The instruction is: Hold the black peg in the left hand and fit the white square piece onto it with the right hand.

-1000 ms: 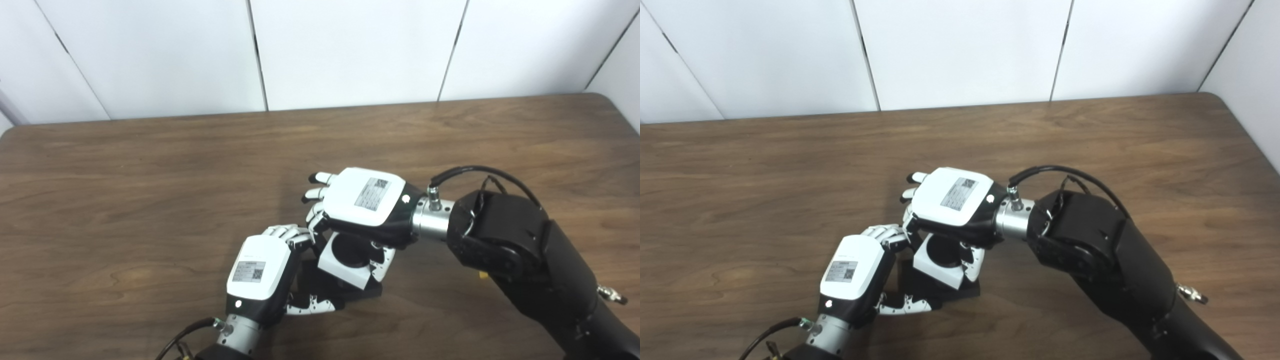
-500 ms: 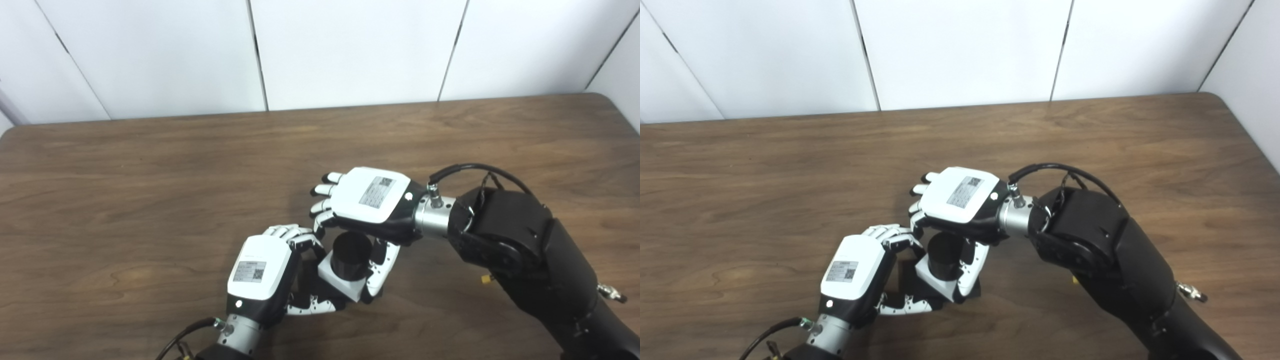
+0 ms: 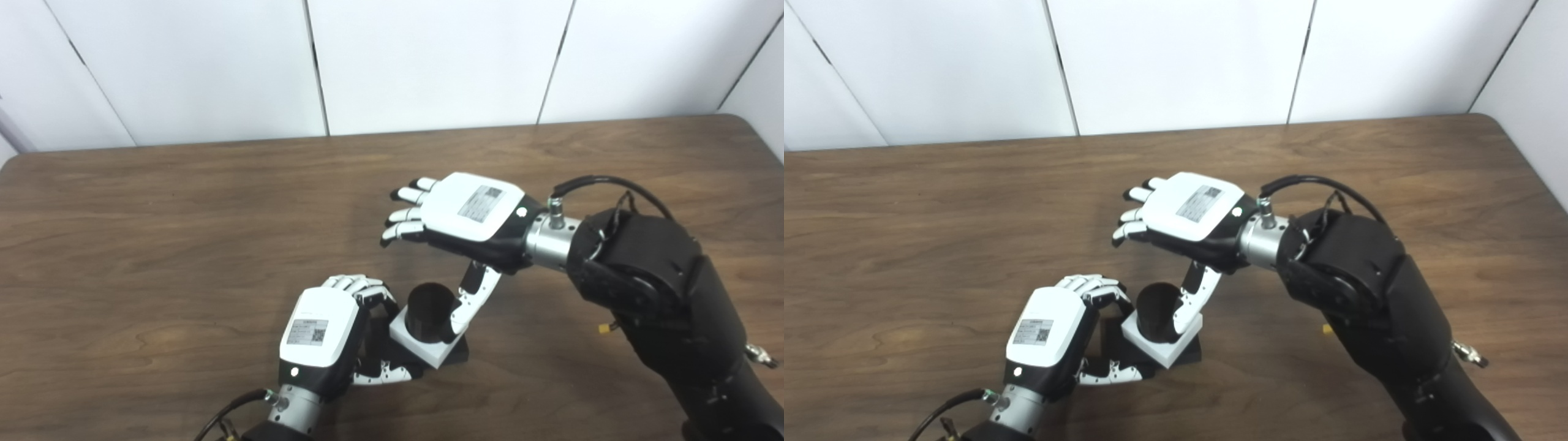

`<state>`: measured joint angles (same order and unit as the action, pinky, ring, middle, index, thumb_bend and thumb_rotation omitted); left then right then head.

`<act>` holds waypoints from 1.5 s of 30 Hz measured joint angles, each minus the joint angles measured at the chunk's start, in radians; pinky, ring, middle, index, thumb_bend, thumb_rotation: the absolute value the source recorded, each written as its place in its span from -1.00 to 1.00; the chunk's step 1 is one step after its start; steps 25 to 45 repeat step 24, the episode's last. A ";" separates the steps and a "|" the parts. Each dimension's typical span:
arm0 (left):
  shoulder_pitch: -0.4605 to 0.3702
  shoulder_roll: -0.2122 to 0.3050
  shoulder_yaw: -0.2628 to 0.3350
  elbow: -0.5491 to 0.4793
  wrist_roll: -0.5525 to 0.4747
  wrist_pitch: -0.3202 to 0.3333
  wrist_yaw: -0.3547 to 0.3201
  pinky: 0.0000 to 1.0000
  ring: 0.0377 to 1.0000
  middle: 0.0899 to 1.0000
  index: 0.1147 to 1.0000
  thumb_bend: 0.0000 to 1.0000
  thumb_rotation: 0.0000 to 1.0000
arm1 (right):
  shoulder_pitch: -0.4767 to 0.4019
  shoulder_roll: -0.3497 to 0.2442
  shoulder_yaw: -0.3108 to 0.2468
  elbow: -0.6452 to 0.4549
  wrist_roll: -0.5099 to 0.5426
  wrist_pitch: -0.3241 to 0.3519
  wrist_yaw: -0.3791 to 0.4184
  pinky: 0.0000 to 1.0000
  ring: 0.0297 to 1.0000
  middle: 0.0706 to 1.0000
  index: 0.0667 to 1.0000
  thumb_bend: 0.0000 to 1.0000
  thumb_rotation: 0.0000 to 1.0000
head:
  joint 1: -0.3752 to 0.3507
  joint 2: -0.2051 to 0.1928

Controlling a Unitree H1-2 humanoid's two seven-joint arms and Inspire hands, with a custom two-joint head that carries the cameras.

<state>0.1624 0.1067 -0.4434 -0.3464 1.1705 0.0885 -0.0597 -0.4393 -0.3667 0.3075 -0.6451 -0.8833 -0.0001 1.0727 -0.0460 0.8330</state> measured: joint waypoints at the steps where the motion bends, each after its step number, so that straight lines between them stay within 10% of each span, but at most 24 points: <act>1: 0.000 0.000 0.002 0.000 0.006 0.002 0.002 0.54 0.51 0.39 -0.14 0.02 -0.84 | 0.001 0.000 -0.004 -0.005 0.003 0.001 -0.001 1.00 0.95 0.76 0.65 1.00 0.18 | 0.000 0.000; 2: 0.001 -0.001 0.005 0.000 0.008 0.006 0.003 0.52 0.51 0.40 -0.14 0.02 -0.83 | 0.003 0.000 -0.010 -0.008 0.007 0.002 -0.001 1.00 0.95 0.75 0.65 1.00 0.18 | 0.005 0.000; 5: 0.002 -0.006 0.015 0.000 0.027 0.024 0.008 0.52 0.54 0.48 0.41 0.48 0.01 | 0.016 0.000 -0.033 -0.010 0.015 0.014 -0.004 1.00 0.92 0.73 0.62 1.00 0.15 | 0.011 0.002; 9: 0.012 -0.006 0.032 0.012 0.035 0.068 -0.012 0.65 0.65 0.61 0.68 0.89 0.35 | 0.052 0.000 -0.054 -0.012 0.017 0.035 -0.010 1.00 0.93 0.75 0.60 1.00 0.08 | 0.011 0.000; 45: 0.016 0.009 0.051 -0.003 0.033 0.091 -0.107 0.83 0.81 0.87 1.00 1.00 0.31 | 0.096 -0.001 -0.099 -0.008 0.017 0.046 -0.053 1.00 0.94 0.76 0.38 1.00 0.05 | 0.023 -0.008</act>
